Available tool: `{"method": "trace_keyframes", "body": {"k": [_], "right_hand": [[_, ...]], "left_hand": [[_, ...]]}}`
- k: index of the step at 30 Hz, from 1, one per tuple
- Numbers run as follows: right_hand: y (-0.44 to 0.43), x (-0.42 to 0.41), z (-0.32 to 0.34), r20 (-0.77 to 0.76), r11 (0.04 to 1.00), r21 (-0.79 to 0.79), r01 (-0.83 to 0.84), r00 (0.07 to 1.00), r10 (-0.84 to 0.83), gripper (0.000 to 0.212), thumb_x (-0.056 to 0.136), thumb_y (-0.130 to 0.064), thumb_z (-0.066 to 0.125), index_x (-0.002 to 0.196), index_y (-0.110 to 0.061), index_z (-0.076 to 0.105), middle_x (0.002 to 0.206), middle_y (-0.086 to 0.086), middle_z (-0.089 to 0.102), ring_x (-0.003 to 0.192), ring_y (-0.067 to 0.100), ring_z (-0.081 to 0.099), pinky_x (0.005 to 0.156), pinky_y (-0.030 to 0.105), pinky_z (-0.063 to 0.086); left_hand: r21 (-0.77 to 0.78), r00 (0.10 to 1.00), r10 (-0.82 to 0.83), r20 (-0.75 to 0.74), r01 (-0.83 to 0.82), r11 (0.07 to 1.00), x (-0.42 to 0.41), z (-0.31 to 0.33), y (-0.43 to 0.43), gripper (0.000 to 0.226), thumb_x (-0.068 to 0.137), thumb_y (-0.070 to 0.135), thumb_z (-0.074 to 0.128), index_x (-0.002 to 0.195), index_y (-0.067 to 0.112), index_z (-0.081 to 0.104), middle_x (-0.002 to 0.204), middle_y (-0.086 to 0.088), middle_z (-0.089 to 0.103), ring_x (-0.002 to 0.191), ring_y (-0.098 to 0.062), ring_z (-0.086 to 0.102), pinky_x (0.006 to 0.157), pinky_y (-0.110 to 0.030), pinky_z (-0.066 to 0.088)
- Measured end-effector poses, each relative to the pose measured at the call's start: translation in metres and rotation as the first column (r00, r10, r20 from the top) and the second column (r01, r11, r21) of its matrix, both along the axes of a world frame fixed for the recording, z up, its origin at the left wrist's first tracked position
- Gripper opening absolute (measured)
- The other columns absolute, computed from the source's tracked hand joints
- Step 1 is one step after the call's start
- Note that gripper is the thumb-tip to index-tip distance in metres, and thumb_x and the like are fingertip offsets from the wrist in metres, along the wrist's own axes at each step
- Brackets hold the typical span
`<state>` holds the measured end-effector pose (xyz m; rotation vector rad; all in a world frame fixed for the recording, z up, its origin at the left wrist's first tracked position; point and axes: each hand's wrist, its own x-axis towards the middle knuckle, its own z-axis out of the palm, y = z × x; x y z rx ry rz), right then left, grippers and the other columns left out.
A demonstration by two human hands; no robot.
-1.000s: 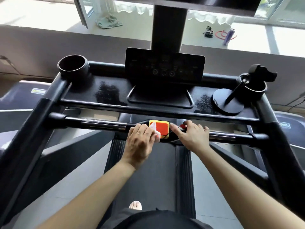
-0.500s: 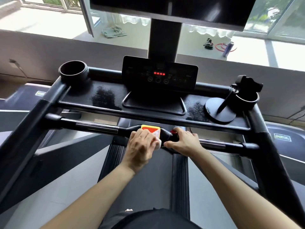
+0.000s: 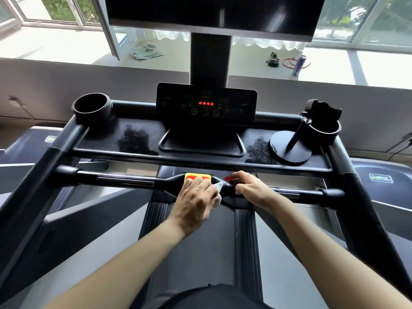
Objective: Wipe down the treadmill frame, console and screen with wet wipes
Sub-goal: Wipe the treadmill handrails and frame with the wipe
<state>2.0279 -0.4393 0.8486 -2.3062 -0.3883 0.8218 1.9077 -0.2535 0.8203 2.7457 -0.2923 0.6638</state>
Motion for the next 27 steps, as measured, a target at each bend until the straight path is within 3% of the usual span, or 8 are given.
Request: {"method": "trace_keyframes", "body": {"k": [3, 6, 8, 11, 15, 20, 23, 27], "right_hand": [[0.002, -0.002, 0.005, 0.003, 0.999, 0.051, 0.019, 1.0, -0.019, 0.066, 0.065, -0.034, 0.047, 0.129, -0.024, 0.061, 0.117, 0.001, 0.069, 0.11, 0.02, 0.06, 0.102, 0.041, 0.048], [0.003, -0.005, 0.011, -0.018, 0.992, 0.114, 0.047, 0.999, -0.046, 0.058, 0.074, -0.023, 0.048, 0.13, -0.011, 0.059, 0.122, 0.01, 0.067, 0.105, 0.017, 0.057, 0.091, 0.03, 0.047], [0.003, -0.005, 0.014, -0.018, 0.989, 0.134, 0.062, 0.998, -0.06, 0.063, 0.07, -0.024, 0.045, 0.13, -0.009, 0.059, 0.121, 0.012, 0.066, 0.103, 0.018, 0.056, 0.089, 0.033, 0.047], [0.003, -0.006, 0.015, -0.016, 0.989, 0.136, 0.063, 0.998, -0.062, 0.066, 0.069, -0.026, 0.043, 0.13, -0.009, 0.059, 0.116, 0.009, 0.066, 0.097, 0.016, 0.056, 0.085, 0.028, 0.046], [0.004, -0.005, 0.016, -0.005, 0.993, 0.116, 0.031, 1.0, -0.031, 0.047, 0.084, -0.019, 0.048, 0.128, -0.008, 0.061, 0.106, 0.003, 0.063, 0.092, 0.013, 0.054, 0.076, 0.023, 0.042], [0.004, -0.003, 0.013, 0.026, 0.995, 0.096, 0.012, 1.0, -0.015, 0.064, 0.069, -0.028, 0.039, 0.126, -0.01, 0.063, 0.108, 0.002, 0.065, 0.098, 0.015, 0.056, 0.085, 0.028, 0.043], [0.004, -0.003, 0.01, 0.035, 0.998, 0.068, -0.008, 0.999, 0.006, 0.06, 0.07, -0.029, 0.038, 0.122, -0.018, 0.065, 0.111, -0.001, 0.068, 0.104, 0.015, 0.058, 0.092, 0.031, 0.045], [0.002, -0.005, 0.007, 0.041, 0.998, 0.051, -0.023, 0.999, 0.021, 0.053, 0.07, -0.029, 0.039, 0.115, -0.028, 0.066, 0.105, -0.008, 0.069, 0.104, 0.013, 0.059, 0.088, 0.026, 0.043]], "left_hand": [[0.042, 1.0, -0.012, -0.017, 0.013, 0.999, 0.015, -0.002, -0.021, 0.004, 0.094, 0.019, 0.065, 0.096, 0.016, 0.063, 0.091, -0.001, 0.059, 0.086, -0.024, 0.052, 0.078, -0.038, 0.038], [0.144, 0.999, -0.038, -0.015, 0.039, 0.989, 0.017, -0.003, -0.024, 0.013, 0.098, 0.015, 0.059, 0.109, 0.014, 0.066, 0.097, -0.003, 0.062, 0.091, -0.026, 0.056, 0.08, -0.038, 0.037], [0.191, 0.999, -0.054, 0.006, 0.052, 0.98, 0.012, 0.001, -0.016, 0.015, 0.099, 0.019, 0.059, 0.112, 0.014, 0.067, 0.096, -0.002, 0.062, 0.09, -0.025, 0.055, 0.079, -0.038, 0.037], [0.163, 0.999, -0.046, 0.028, 0.04, 0.986, 0.002, 0.002, -0.005, 0.013, 0.097, 0.021, 0.064, 0.108, 0.015, 0.066, 0.09, -0.001, 0.06, 0.086, -0.025, 0.054, 0.078, -0.039, 0.039], [0.114, 1.0, -0.013, 0.02, 0.011, 0.993, 0.015, -0.001, -0.021, 0.009, 0.097, 0.021, 0.064, 0.104, 0.015, 0.065, 0.09, -0.002, 0.061, 0.086, -0.026, 0.054, 0.079, -0.039, 0.039], [0.117, 0.999, -0.009, 0.036, 0.005, 0.993, 0.021, -0.003, -0.03, 0.01, 0.1, 0.021, 0.061, 0.106, 0.015, 0.064, 0.089, -0.002, 0.059, 0.085, -0.026, 0.053, 0.079, -0.039, 0.04], [0.128, 0.999, -0.021, 0.04, 0.016, 0.992, 0.001, -0.003, -0.008, 0.011, 0.097, 0.022, 0.066, 0.107, 0.016, 0.064, 0.088, -0.001, 0.059, 0.084, -0.024, 0.053, 0.078, -0.038, 0.039], [0.124, 0.999, -0.04, 0.033, 0.035, 0.992, -0.019, -0.006, 0.027, 0.007, 0.097, 0.022, 0.066, 0.1, 0.016, 0.065, 0.085, 0.001, 0.056, 0.081, -0.024, 0.052, 0.076, -0.038, 0.039]]}}
